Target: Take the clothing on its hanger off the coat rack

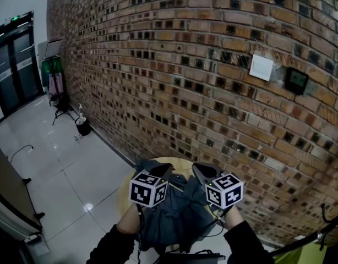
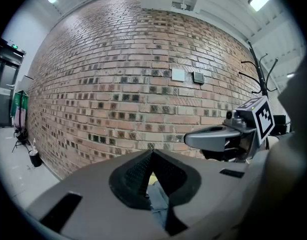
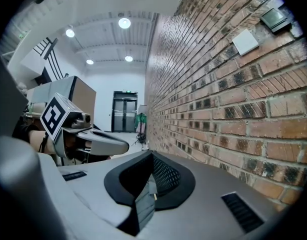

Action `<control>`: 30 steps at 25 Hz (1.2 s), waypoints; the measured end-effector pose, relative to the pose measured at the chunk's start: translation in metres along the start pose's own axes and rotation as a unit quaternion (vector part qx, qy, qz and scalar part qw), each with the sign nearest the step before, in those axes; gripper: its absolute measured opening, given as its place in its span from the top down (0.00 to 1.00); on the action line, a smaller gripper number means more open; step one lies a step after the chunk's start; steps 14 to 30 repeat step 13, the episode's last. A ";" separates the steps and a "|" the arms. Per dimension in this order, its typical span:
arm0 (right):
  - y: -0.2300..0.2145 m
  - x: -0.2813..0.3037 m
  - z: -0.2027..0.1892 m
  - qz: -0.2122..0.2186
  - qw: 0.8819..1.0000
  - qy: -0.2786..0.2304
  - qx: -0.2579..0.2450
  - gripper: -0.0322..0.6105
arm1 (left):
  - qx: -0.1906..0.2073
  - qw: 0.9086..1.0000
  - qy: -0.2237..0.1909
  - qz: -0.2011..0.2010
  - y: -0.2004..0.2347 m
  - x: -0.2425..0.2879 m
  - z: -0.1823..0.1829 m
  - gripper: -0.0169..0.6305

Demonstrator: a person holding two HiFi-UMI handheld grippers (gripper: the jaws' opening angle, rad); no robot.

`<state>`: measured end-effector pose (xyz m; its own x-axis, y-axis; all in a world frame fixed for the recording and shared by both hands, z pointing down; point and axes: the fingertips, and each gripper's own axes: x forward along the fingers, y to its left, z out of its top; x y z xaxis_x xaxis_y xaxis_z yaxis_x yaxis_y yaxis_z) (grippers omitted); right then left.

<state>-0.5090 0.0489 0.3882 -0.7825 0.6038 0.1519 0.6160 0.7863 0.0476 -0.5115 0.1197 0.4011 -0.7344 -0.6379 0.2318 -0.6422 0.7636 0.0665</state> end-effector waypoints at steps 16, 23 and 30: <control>0.005 -0.006 -0.002 0.008 1.000 -0.002 0.007 0.97 | -0.002 1.000 -0.001 0.000 -0.008 -0.003 -0.002 0.99; 0.005 -0.006 -0.002 0.008 1.000 -0.002 0.007 0.97 | -0.002 1.000 -0.001 0.000 -0.008 -0.003 -0.002 0.99; 0.005 -0.006 -0.002 0.008 1.000 -0.002 0.007 0.97 | -0.002 1.000 -0.001 0.000 -0.008 -0.003 -0.002 0.99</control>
